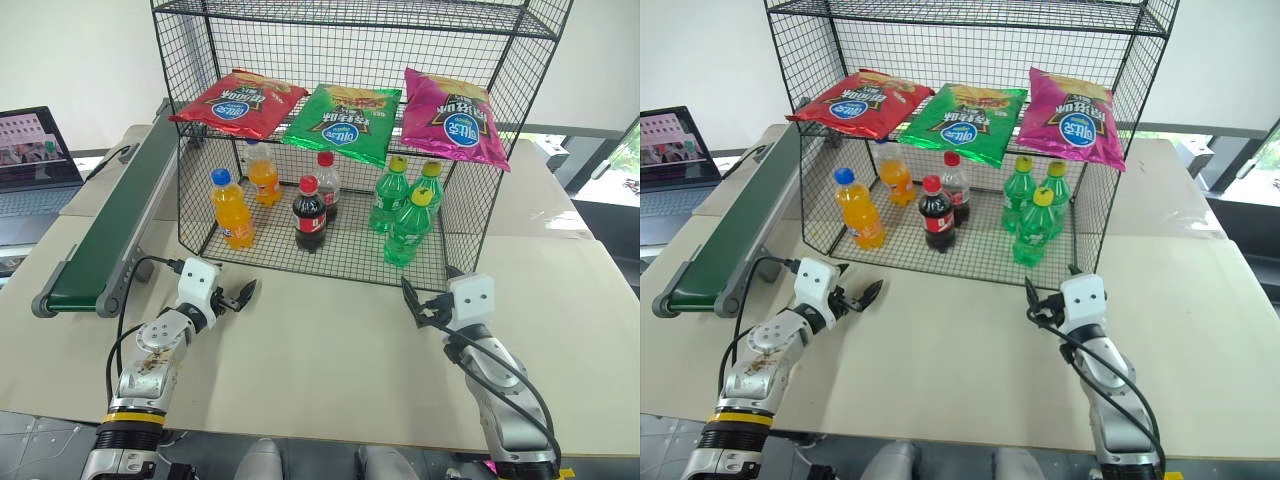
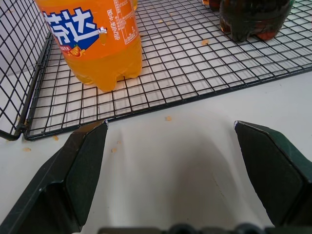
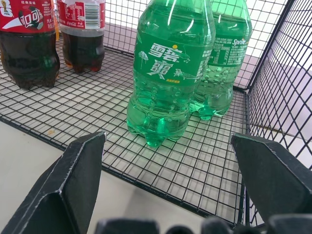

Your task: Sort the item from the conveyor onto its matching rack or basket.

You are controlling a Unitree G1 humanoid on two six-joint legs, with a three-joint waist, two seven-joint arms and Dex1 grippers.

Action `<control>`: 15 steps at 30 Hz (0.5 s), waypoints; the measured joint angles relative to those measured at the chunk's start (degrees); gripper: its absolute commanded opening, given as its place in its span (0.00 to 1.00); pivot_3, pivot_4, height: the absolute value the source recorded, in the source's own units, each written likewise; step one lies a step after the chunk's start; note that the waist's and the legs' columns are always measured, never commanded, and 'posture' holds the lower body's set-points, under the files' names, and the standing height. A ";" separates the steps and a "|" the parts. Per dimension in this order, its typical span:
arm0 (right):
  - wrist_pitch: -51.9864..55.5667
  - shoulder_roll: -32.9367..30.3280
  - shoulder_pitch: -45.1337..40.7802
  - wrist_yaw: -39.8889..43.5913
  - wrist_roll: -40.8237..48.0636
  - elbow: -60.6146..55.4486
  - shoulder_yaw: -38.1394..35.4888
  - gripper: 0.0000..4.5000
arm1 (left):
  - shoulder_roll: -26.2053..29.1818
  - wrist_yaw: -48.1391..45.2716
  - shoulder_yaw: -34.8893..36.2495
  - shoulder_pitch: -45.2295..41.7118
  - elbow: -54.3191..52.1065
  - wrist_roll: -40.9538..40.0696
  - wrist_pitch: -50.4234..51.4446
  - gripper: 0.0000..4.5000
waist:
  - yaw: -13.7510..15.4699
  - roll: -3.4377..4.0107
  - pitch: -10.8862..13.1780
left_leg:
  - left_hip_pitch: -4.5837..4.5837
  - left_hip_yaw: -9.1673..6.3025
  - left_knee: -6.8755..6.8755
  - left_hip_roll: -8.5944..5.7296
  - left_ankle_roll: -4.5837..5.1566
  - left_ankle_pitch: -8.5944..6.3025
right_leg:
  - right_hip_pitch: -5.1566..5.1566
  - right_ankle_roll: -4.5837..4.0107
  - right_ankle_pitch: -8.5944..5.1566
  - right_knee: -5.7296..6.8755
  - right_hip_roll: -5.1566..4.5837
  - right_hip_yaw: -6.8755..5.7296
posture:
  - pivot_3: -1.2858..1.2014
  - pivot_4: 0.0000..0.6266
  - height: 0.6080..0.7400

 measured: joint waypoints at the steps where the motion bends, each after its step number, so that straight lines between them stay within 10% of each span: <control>1: 0.00 0.00 0.00 0.00 0.00 0.00 0.00 1.00 | 0.00 0.00 0.00 0.00 0.00 0.00 0.00 0.98 | 0.00 0.00 0.00 | 0.00 0.00 0.00 0.00 0.00 0.00 | 0.00 0.00 0.00 0.00 0.00 0.00 | 0.52 0.24 1.00; 15: 0.01 -0.97 -0.14 1.67 0.08 -0.75 0.19 1.00 | -0.17 -0.98 1.38 2.67 -3.12 -0.37 -0.04 0.98 | 0.00 0.01 -0.01 | 0.01 0.00 0.04 0.00 0.03 -0.02 | 0.02 0.00 0.00 0.03 0.00 0.00 | 0.52 0.24 1.00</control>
